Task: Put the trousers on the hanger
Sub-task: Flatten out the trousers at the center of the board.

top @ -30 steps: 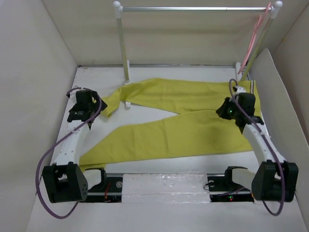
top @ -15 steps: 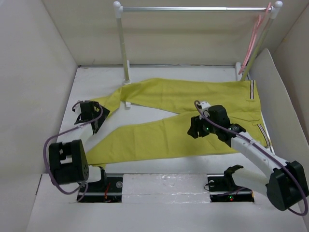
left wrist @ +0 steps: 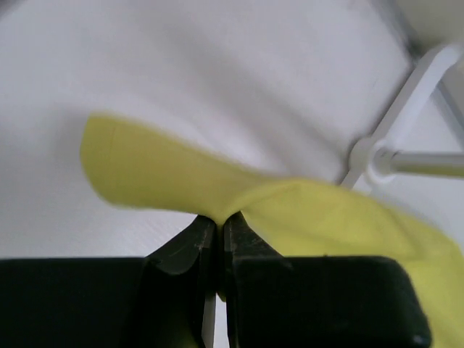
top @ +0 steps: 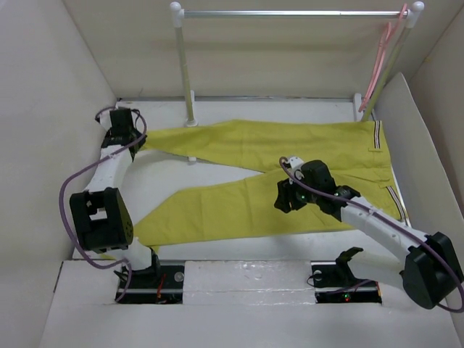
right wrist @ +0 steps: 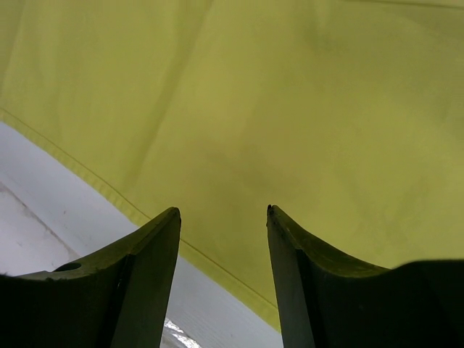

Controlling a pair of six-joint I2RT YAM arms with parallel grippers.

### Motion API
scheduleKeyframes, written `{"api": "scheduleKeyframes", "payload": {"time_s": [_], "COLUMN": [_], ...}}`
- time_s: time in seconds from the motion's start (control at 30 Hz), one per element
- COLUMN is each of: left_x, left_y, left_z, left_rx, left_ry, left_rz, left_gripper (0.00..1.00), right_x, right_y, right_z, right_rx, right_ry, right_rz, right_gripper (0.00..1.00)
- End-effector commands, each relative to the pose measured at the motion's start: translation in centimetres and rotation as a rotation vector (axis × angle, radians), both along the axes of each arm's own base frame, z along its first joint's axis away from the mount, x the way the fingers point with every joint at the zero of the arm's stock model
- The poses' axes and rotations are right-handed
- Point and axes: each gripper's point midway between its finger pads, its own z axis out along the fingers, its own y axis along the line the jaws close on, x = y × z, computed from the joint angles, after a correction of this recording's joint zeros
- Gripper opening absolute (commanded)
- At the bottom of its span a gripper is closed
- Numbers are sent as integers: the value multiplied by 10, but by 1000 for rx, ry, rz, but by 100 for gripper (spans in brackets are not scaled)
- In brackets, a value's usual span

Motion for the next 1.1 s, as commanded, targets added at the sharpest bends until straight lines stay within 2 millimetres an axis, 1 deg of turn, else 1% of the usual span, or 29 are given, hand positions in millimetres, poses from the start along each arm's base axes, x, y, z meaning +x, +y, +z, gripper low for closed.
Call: {"api": "scheduleKeyframes", "payload": {"time_s": [0.0,0.07,0.1,0.13,0.17,0.2,0.23,0.3,0.33,0.37,0.4,0.43,0.47,0.5,0.53,0.57,0.63,0.67,0.7,0.73,0.77,0.8,0.83,0.87,0.9,0.93,0.97,1.03,1.07], "left_x": [-9,-12,-16,-20,-25,-26,-25,-13,-17,-11,-16,-17,-28,-26,-29,-39,-36,-33,-28,-25,-15,-16,-14,-18,-18,-21,-34,-52,-72], "left_y": [38,45,47,60,67,73,78,81,80,80,78,77,76,77,76,74,71,69,67,63,56,49,37,28,21,8,-3,-10,-20], "left_z": [89,108,106,103,89,83,79,62,60,56,51,50,49,55,55,50,45,33,13,16,0,-12,-20,-29,-27,-26,-20,-16,-16], "left_rx": [267,326,337,343,344,341,340,325,318,304,286,271,271,277,281,280,274,255,237,221,173,149,134,112,98,93,75,55,35], "left_ry": [19,30,48,58,91,107,116,157,172,188,211,200,190,135,110,102,82,104,153,146,181,222,240,261,235,219,191,172,173], "left_rz": [45,62,66,101,114,123,128,116,117,123,125,144,157,167,172,169,156,149,127,109,77,58,36,22,12,-16,-45,-65,-98], "left_gripper": [0,0,1,14,19,22,49,84,85,85,83,81,81,81,81,82,84,84,85,85,85,85,83,82,81,80,79,79,79], "right_x": [20,25,26,26,28,31,31,31,31,29,32,32,32,33,34,33,33,33,32,32,30,30,30,29,26,24,24,18,19], "right_y": [4,1,0,0,-2,-4,-4,-6,-6,-8,-11,-13,-16,-20,-23,-24,-27,-27,-26,-26,-26,-26,-27,-29,-27,-25,-22,-9,-1], "right_z": [25,24,19,17,18,18,16,17,18,17,19,19,18,16,16,15,14,15,16,15,15,13,10,8,5,3,4,5,6], "right_rx": [17,20,6,2,-5,-18,-27,-56,-61,-72,-83,-92,-111,-123,-128,-132,-137,-132,-131,-135,-135,-144,-153,-166,-177,-181,-185,-171,-152], "right_ry": [-88,-79,-67,-60,-51,-57,-49,-53,-54,-45,-55,-57,-57,-57,-56,-54,-55,-58,-60,-58,-55,-59,-51,-43,-37,-30,-36,-47,-61], "right_rz": [6,5,19,28,28,37,43,77,82,87,84,82,79,76,69,75,69,74,83,87,100,113,117,116,139,152,156,187,201], "right_gripper": [57,57,57,57,58,58,59,61,61,61,61,62,62,63,63,63,60,52,31,31,4,0,0,0,1,8,29,42,48]}}
